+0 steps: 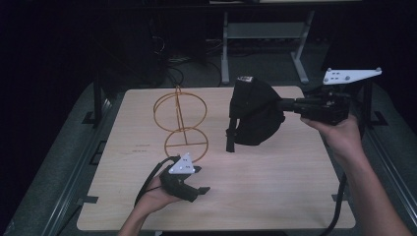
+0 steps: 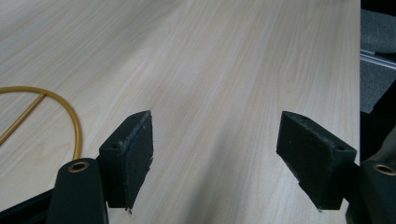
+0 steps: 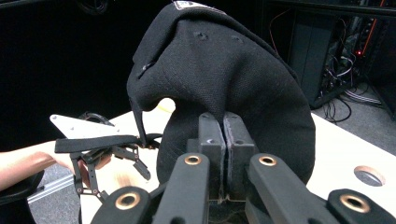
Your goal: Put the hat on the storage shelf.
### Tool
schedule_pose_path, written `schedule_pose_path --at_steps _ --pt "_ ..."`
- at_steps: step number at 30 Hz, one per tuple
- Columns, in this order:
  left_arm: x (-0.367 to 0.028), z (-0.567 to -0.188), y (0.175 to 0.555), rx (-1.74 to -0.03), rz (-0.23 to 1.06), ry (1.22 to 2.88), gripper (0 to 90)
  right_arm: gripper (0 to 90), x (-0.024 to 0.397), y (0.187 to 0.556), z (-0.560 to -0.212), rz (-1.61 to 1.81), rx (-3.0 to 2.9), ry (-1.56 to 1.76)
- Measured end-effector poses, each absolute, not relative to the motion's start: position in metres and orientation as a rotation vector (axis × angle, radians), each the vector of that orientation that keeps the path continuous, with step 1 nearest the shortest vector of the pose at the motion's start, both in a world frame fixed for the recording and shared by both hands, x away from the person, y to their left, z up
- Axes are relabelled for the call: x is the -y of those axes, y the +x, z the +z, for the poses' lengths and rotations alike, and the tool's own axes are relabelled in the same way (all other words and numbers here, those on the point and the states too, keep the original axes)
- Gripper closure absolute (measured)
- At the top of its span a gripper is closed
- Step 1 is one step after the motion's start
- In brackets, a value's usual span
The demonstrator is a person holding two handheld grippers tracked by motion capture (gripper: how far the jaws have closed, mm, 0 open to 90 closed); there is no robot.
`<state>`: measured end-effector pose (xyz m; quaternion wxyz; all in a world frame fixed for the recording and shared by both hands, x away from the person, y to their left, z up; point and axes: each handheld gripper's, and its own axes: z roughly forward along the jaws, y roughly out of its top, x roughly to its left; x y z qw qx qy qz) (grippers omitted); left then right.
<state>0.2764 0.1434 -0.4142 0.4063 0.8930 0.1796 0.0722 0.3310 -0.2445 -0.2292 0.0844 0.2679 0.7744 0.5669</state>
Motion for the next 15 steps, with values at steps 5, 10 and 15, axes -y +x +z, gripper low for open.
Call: schedule_pose_path --at_steps 5,10,15 --pt "-0.144 -0.414 0.276 -0.454 0.181 2.248 26.9 88.1 0.235 0.337 -0.224 1.687 -2.321 0.783" --pt "-0.145 -0.414 0.276 -0.449 0.185 2.25 26.8 88.1 0.228 0.34 -0.218 1.686 -2.327 0.768" --pt "-0.146 -0.414 0.277 -0.464 0.177 2.239 26.8 88.1 0.218 0.346 -0.21 1.692 -2.332 0.741"
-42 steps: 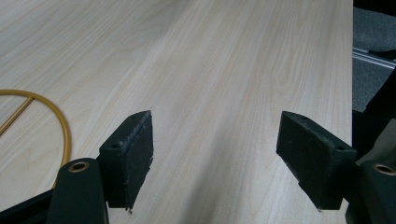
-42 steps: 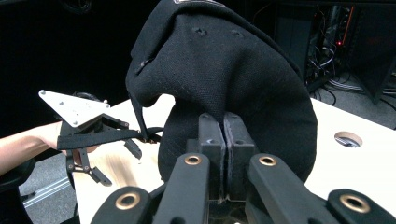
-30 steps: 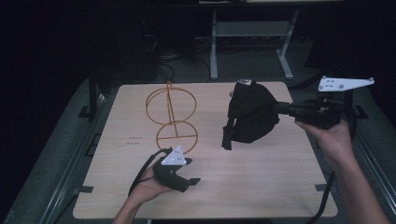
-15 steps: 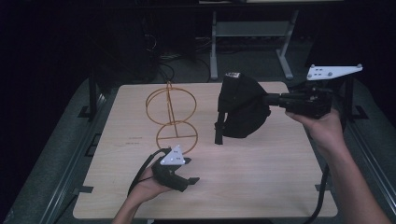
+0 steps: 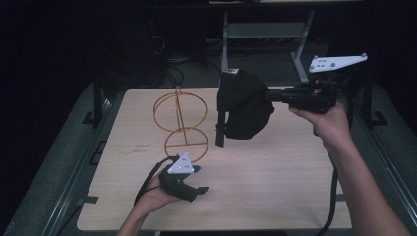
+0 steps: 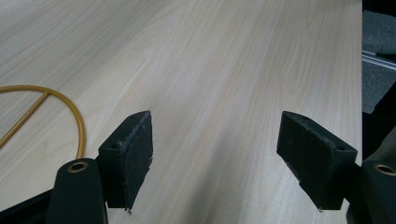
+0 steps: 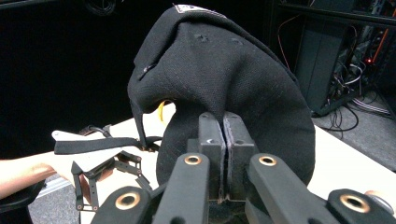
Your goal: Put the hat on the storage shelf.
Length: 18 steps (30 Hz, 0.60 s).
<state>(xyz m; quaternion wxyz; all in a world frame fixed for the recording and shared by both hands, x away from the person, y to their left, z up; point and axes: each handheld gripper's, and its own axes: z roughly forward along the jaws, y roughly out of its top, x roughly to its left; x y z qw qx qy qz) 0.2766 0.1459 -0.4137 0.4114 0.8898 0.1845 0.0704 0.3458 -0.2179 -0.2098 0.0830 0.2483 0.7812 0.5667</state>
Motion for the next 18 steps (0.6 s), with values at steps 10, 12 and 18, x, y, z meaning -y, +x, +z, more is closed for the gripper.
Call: schedule_pose_path --at_steps 10,12,18 --pt "-0.146 -0.415 0.278 -0.459 0.175 2.252 26.8 88.1 0.199 0.358 -0.2 1.699 -2.35 0.707" --pt "-0.146 -0.415 0.279 -0.461 0.174 2.251 26.8 88.1 0.195 0.36 -0.198 1.701 -2.352 0.702" --pt "-0.147 -0.417 0.279 -0.461 0.178 2.258 26.8 88.1 0.182 0.366 -0.192 1.708 -2.362 0.681"
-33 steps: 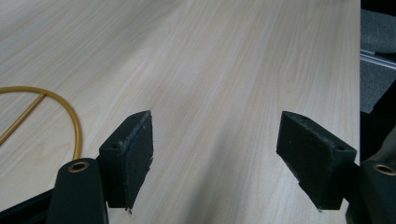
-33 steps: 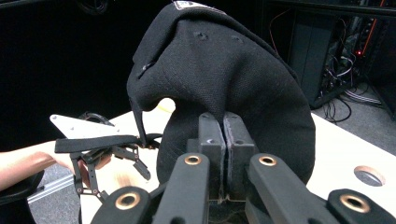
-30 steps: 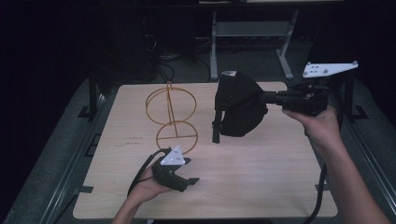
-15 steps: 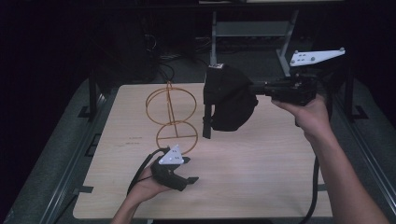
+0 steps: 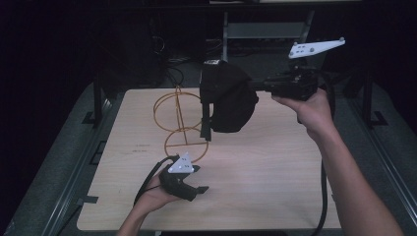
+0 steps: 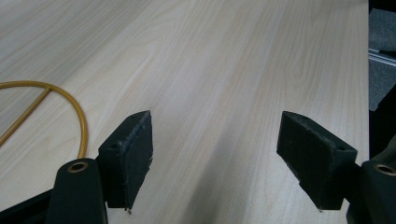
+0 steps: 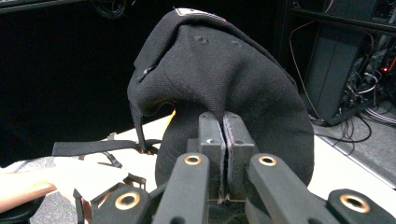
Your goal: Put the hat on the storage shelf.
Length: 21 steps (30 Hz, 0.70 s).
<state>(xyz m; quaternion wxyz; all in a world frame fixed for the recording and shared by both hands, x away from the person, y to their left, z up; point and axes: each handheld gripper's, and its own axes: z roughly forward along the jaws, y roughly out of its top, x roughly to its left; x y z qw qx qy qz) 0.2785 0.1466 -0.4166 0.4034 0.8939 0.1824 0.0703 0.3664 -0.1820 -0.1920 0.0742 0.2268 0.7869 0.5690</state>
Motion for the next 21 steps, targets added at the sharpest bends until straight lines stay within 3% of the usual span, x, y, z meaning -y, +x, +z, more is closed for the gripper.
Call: schedule_pose_path --at_steps 21 --pt "-0.148 -0.414 0.281 -0.442 0.188 2.248 26.8 88.1 0.112 0.388 -0.174 1.693 -2.446 0.567"
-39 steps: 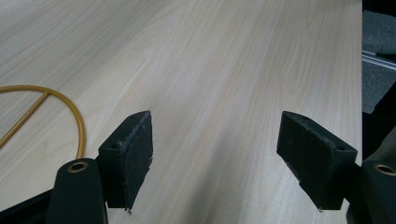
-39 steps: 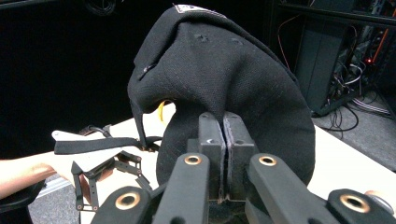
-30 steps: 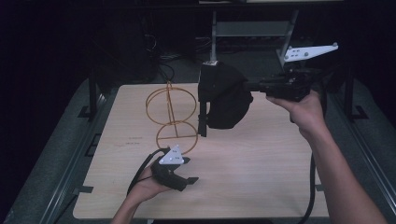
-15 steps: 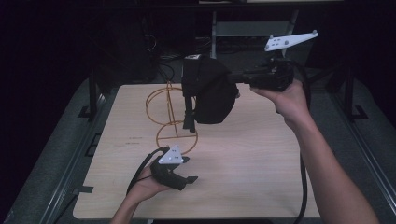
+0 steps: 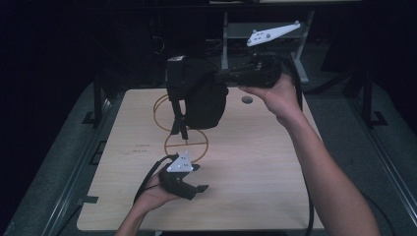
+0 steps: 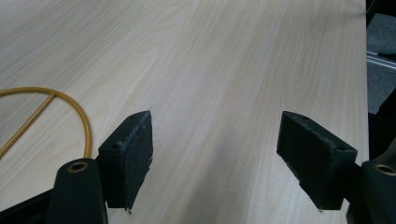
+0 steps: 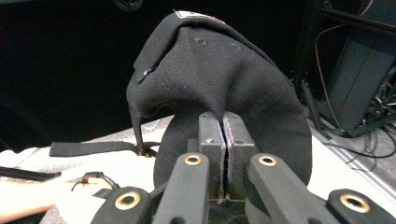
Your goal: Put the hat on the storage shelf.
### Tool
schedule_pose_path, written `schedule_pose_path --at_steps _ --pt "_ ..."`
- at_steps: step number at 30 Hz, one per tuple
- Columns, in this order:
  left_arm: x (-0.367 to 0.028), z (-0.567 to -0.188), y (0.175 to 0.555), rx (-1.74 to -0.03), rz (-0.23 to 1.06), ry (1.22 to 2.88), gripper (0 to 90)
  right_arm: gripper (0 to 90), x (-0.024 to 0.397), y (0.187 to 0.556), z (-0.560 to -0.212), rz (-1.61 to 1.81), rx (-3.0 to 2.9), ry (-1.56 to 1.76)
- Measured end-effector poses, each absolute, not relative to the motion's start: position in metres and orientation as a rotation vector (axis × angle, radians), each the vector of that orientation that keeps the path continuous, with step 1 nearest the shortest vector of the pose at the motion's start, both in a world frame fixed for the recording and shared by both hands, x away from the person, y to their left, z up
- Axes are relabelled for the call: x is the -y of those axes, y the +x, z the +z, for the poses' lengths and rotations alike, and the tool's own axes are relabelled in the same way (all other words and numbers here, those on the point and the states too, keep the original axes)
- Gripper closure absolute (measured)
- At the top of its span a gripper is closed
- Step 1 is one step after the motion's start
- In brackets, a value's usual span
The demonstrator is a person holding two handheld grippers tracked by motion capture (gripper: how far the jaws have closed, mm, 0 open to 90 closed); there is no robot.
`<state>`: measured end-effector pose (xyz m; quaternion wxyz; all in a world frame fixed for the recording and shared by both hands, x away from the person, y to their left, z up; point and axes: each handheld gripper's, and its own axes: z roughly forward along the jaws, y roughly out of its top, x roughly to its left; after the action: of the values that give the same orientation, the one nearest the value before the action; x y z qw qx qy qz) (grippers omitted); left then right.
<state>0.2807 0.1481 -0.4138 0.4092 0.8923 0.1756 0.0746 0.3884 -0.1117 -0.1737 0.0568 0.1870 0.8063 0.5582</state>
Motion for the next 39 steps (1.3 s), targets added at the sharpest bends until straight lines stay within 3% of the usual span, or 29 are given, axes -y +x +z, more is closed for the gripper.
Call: schedule_pose_path --at_steps 39 --pt "-0.143 -0.415 0.279 -0.405 0.186 2.265 26.8 87.8 0.023 0.442 -0.188 1.712 -2.535 0.597"
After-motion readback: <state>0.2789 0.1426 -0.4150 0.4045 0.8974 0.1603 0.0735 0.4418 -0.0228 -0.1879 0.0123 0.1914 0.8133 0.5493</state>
